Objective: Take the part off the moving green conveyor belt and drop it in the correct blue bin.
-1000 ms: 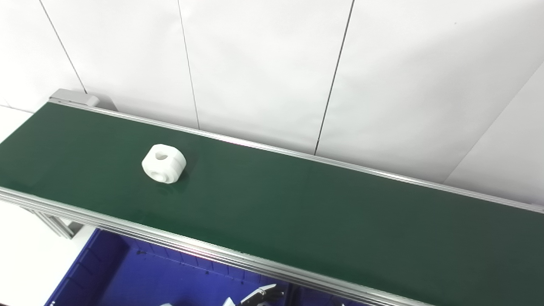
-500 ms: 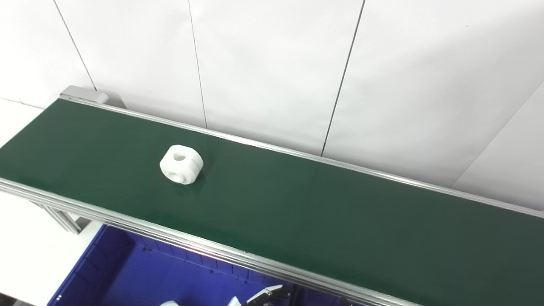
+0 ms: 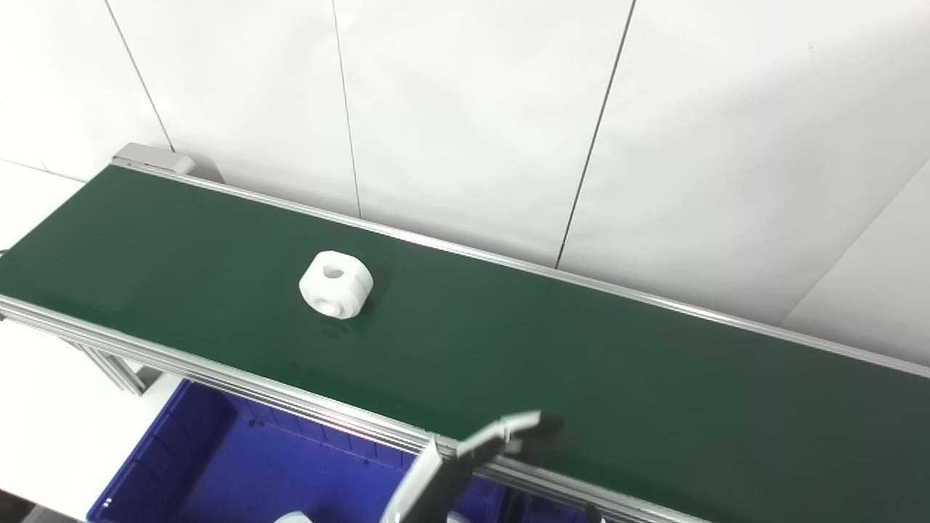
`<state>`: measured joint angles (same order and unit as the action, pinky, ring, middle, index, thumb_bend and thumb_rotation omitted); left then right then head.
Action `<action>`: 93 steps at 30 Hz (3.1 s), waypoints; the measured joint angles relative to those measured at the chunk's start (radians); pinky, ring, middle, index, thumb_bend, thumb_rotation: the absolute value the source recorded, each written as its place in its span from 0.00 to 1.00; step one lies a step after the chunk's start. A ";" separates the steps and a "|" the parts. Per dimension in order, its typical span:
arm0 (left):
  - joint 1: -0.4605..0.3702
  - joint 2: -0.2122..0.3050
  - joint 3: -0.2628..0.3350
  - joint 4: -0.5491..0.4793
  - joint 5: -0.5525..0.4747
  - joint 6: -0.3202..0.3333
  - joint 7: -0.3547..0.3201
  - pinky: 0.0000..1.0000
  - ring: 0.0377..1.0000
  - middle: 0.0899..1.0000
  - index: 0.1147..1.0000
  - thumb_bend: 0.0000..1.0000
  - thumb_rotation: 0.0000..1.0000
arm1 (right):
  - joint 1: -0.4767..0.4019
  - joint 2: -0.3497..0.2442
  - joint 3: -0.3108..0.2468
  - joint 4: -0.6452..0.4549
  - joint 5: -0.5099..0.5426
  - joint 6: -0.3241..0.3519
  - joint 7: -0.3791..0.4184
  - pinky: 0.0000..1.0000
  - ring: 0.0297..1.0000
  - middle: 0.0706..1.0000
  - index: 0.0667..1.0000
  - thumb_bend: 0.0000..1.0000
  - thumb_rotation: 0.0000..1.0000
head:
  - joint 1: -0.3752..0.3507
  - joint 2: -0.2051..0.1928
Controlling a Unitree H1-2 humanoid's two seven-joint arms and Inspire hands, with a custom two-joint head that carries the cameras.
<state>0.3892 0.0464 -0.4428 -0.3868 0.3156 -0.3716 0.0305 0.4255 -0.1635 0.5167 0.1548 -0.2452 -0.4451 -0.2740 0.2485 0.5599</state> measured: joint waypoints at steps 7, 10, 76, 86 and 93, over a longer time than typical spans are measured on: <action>-0.186 0.023 0.153 -0.022 0.064 0.058 -0.039 0.70 0.82 0.78 0.79 1.00 0.36 | -0.005 0.000 0.000 0.012 0.003 0.000 0.000 1.00 1.00 1.00 1.00 0.73 1.00 | -0.006 0.000; -0.268 0.047 0.198 -0.016 0.097 0.072 -0.053 0.76 0.86 0.80 0.82 0.97 0.37 | -0.009 0.004 -0.001 0.012 0.017 0.000 0.004 0.95 0.95 1.00 1.00 0.75 1.00 | -0.014 0.003; -0.723 0.344 0.068 0.581 0.848 0.328 -0.053 0.77 0.81 0.80 0.79 0.94 0.20 | 0.006 0.048 -0.023 0.007 0.022 0.000 0.033 0.86 0.87 0.95 0.98 0.80 1.00 | -0.066 0.012; -0.743 0.312 0.006 0.635 0.851 0.371 -0.086 0.61 0.68 0.69 0.63 0.90 0.12 | 0.008 0.050 -0.026 0.006 0.019 0.000 0.033 0.84 0.86 0.95 0.98 0.81 1.00 | -0.074 0.020; -0.827 0.289 -0.080 0.609 0.889 0.454 -0.343 0.39 0.46 0.55 0.59 0.82 0.10 | 0.009 0.053 -0.029 0.005 0.018 0.000 0.033 0.85 0.86 0.95 0.98 0.82 1.00 | -0.089 0.031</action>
<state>-0.4378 0.3353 -0.5224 0.2221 1.2047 0.0827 -0.3120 0.4346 -0.1103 0.4873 0.1602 -0.2277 -0.4451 -0.2406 0.1596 0.5905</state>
